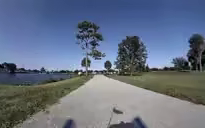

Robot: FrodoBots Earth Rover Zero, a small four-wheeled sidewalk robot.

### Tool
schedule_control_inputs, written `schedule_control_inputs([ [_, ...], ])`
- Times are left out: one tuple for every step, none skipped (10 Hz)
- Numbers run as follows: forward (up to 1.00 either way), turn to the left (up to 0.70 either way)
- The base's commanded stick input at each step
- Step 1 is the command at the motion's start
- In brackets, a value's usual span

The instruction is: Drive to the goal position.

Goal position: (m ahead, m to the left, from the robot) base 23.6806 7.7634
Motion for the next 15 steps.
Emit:
schedule_control_inputs([
  [0.85, 0.0],
  [0.85, 0.0],
  [0.85, 0.0],
  [0.85, 0.0],
  [0.85, 0.0],
  [0.85, 0.0],
  [0.85, 0.0],
  [0.85, 0.0],
  [0.85, 0.0],
  [0.85, 0.0],
  [0.85, 0.0],
  [0.85, 0.0],
  [0.85, 0.0],
  [0.85, 0.0],
  [0.85, 0.0],
])
